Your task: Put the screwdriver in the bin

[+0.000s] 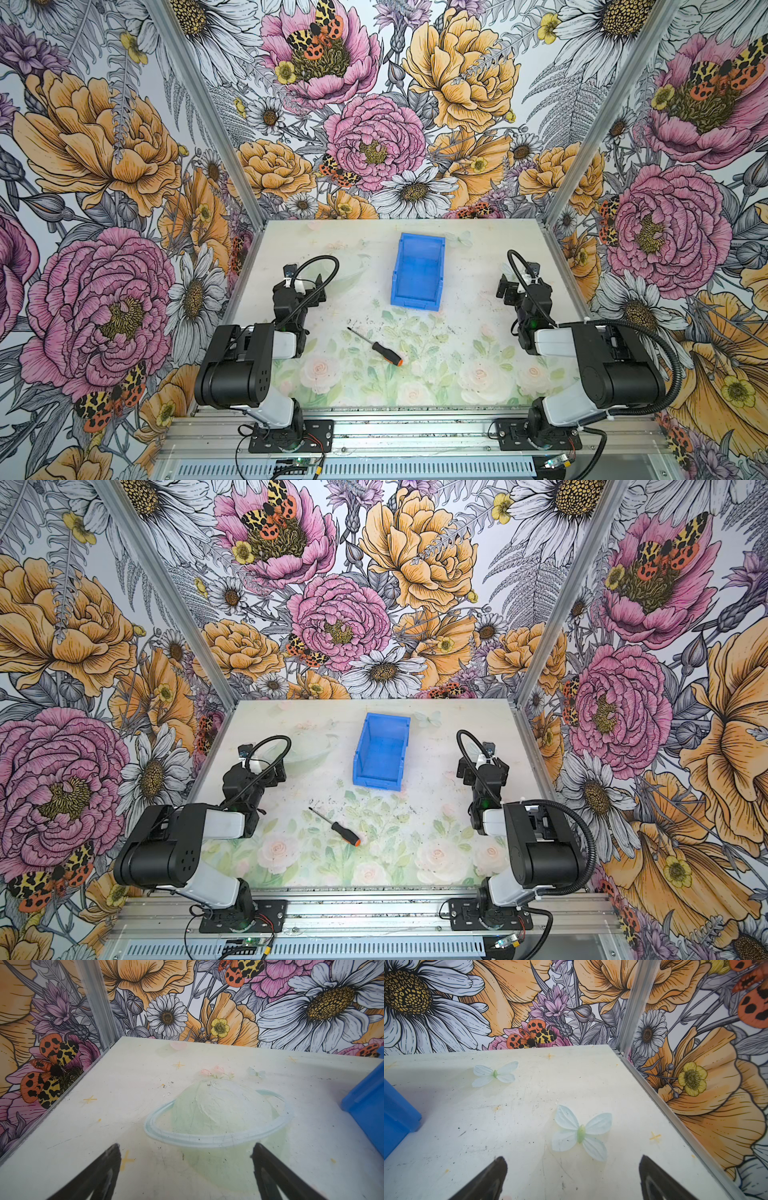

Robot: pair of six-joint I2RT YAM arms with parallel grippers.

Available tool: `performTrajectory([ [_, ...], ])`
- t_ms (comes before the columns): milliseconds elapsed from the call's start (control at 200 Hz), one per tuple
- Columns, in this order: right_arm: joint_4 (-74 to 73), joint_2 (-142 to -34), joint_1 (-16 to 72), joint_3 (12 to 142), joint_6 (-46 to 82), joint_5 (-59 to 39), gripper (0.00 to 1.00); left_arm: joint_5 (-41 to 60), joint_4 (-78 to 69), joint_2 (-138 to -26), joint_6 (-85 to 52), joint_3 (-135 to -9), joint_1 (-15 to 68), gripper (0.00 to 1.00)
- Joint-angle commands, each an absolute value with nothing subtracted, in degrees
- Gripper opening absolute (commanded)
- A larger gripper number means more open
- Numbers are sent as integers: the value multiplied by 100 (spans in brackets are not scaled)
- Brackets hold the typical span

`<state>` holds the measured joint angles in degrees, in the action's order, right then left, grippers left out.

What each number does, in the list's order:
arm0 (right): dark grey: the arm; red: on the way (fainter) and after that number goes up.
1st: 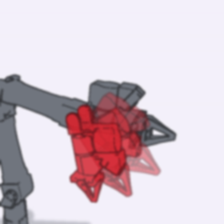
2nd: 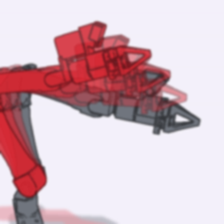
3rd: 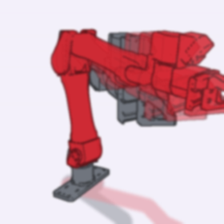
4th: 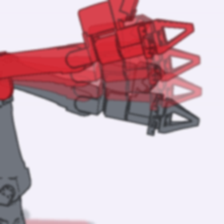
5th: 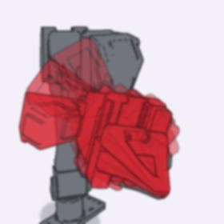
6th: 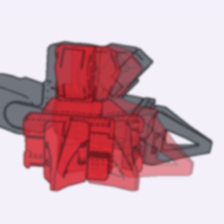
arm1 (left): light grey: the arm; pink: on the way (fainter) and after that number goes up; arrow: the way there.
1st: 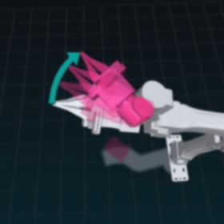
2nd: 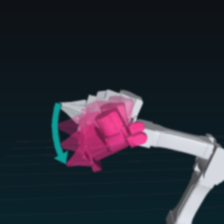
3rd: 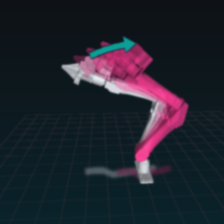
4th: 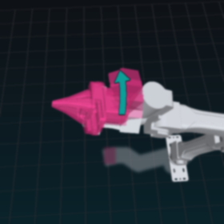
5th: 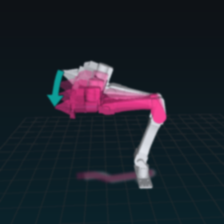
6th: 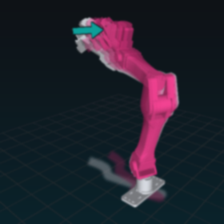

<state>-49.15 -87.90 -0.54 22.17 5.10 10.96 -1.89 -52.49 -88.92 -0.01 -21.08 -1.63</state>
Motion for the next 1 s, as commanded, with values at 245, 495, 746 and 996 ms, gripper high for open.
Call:
performTrajectory([
  [245, -5086, -8793, -16, 2187, 597, 1205, 100, -107, -5299, -8868, -26, -2189, -202, 99],
  [495, -4630, -8574, -10, 2360, 636, 1314, 99, -669, -4255, -8227, -142, -2430, -135, 99],
  [746, -1874, -8072, 25, 3465, 783, 1459, 99, -1008, -2181, -7066, -433, -2805, 96, 99],
  [996, -600, -6970, 200, 3411, 1256, 1514, 99, -1490, 284, -5679, -1005, -3131, 420, 99],
])
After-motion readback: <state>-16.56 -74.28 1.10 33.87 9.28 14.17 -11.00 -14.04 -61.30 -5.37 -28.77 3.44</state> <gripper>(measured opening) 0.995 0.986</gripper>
